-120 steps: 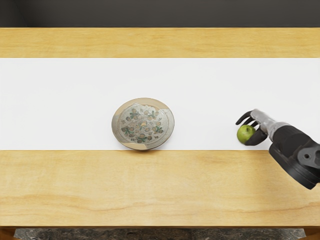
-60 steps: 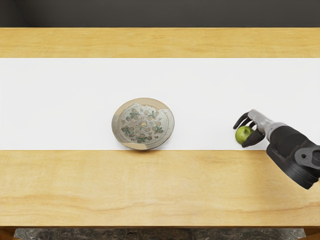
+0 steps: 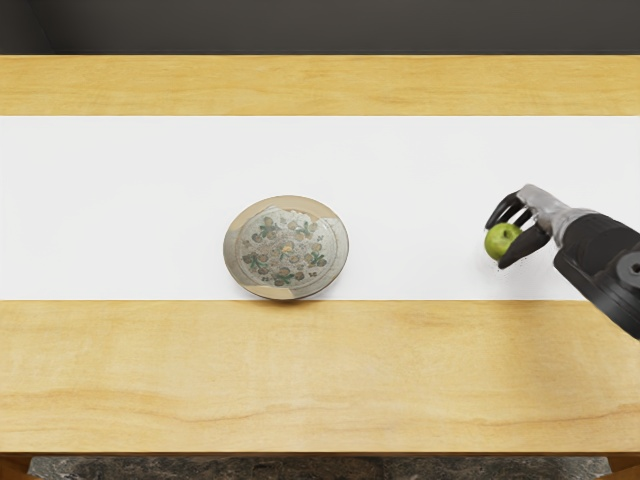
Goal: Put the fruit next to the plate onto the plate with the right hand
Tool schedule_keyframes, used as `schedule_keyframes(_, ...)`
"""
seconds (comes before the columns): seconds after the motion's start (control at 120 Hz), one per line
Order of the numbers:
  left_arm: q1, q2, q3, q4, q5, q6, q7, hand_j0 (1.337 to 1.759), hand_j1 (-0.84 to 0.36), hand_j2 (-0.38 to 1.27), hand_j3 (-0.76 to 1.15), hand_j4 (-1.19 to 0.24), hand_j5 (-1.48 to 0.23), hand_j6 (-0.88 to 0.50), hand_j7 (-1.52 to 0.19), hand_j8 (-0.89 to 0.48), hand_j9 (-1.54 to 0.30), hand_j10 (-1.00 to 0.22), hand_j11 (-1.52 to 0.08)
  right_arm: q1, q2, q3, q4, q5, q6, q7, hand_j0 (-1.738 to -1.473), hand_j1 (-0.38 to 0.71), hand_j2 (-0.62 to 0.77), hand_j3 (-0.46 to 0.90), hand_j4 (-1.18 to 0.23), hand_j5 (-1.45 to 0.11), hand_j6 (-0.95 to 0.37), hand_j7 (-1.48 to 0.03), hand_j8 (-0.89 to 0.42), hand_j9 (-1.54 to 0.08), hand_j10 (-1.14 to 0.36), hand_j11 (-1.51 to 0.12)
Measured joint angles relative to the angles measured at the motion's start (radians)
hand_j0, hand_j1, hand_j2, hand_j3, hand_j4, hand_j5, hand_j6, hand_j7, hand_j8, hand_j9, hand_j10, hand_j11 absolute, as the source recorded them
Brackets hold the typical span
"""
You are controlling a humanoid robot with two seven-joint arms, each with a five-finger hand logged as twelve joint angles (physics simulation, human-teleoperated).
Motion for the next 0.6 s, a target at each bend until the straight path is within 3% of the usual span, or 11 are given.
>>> schedule_keyframes(0.15, 0.0, 0.0, 0.0, 0.0, 0.0, 0.0, 0.0, 1.658, 0.05, 0.05, 0.0, -0.25, -0.32, -0.25, -0.32, -0.25, -0.32, -0.25, -0.32, 0.047, -0.052, 0.156, -0.033, 0.122, 0.317, 0.0, -1.657, 0.32, 0.38, 0.0, -0.71, -1.06, -0.41, -0.98, -0.32, -1.04, -0.6, -1.04)
schedule_keyframes(0.258, 0.0, 0.0, 0.0, 0.0, 0.0, 0.0, 0.0, 1.658, 0.05, 0.05, 0.0, -0.25, -0.32, -0.25, -0.32, -0.25, -0.32, -0.25, -0.32, 0.074, -0.031, 0.252, -0.082, 0.215, 0.527, -0.001, -1.657, 0.32, 0.38, 0.0, -0.71, -1.07, -0.4, -0.99, -0.31, -1.04, -0.6, -1.04)
schedule_keyframes(0.392, 0.0, 0.0, 0.0, 0.0, 0.0, 0.0, 0.0, 1.658, 0.05, 0.05, 0.0, -0.25, -0.32, -0.25, -0.32, -0.25, -0.32, -0.25, -0.32, 0.109, 0.158, 0.306, -0.201, 0.268, 0.638, -0.001, -1.657, 0.33, 0.38, 0.0, -0.71, -1.08, -0.4, -0.99, -0.31, -1.03, -0.6, -1.03)
schedule_keyframes(0.6, 0.0, 0.0, 0.0, 0.0, 0.0, 0.0, 0.0, 1.658, 0.05, 0.05, 0.0, -0.25, -0.32, -0.25, -0.32, -0.25, -0.32, -0.25, -0.32, 0.144, 0.43, 0.325, -0.354, 0.283, 0.667, -0.001, -1.658, 0.33, 0.4, 0.0, -0.72, -1.08, -0.4, -0.99, -0.32, -1.03, -0.6, -1.03)
